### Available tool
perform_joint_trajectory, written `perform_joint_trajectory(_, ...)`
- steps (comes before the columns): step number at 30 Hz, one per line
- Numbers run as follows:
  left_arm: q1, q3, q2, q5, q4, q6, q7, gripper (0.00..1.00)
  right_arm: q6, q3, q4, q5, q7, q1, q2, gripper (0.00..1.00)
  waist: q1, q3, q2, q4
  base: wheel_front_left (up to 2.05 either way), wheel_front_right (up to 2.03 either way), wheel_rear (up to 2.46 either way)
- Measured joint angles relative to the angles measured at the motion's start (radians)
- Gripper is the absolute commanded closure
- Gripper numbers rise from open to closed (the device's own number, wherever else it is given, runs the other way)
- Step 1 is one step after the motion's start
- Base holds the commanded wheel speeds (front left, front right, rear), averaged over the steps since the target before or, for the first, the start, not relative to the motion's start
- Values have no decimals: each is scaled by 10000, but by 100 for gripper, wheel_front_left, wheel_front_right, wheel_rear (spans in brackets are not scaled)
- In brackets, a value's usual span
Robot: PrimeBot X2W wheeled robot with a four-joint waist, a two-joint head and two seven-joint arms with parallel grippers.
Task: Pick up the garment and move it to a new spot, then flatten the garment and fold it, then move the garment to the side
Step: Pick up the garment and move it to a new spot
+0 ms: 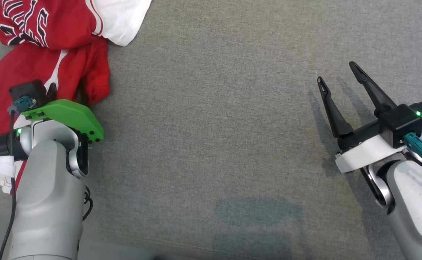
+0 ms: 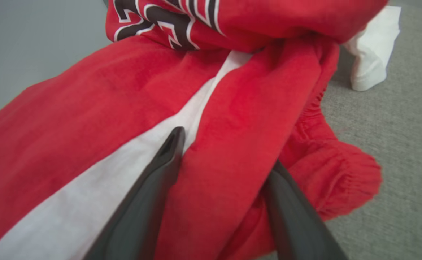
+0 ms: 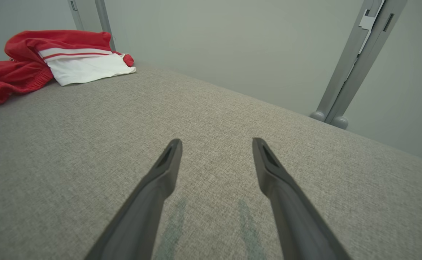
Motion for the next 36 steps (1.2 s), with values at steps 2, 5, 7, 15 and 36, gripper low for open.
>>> perform_joint_trajectory(2,-110,-17,-6,2,115,2,-121,100,0,-6,6,0,0,0,0,0,0,-11,0,-17,0,0,0)
perform_joint_trajectory(5,-242,-119,-25,10,194,2,-403,100,-21,-111,59,0,-2,0,-4,0,0,-60,0,-9,0,0,0)
perform_joint_trajectory(7,-302,-230,-33,25,209,0,-581,100,-90,-178,119,2,-6,0,-17,0,0,-121,0,19,0,0,0)
perform_joint_trajectory(15,-292,-775,-50,224,196,-460,-1358,100,-94,-138,362,52,-217,1,155,0,0,-524,0,158,0,0,0)
perform_joint_trajectory(36,891,-2165,-38,186,-1074,-2057,-1845,100,-539,-234,1496,662,-667,604,1114,0,0,-2430,0,-335,0,0,0)
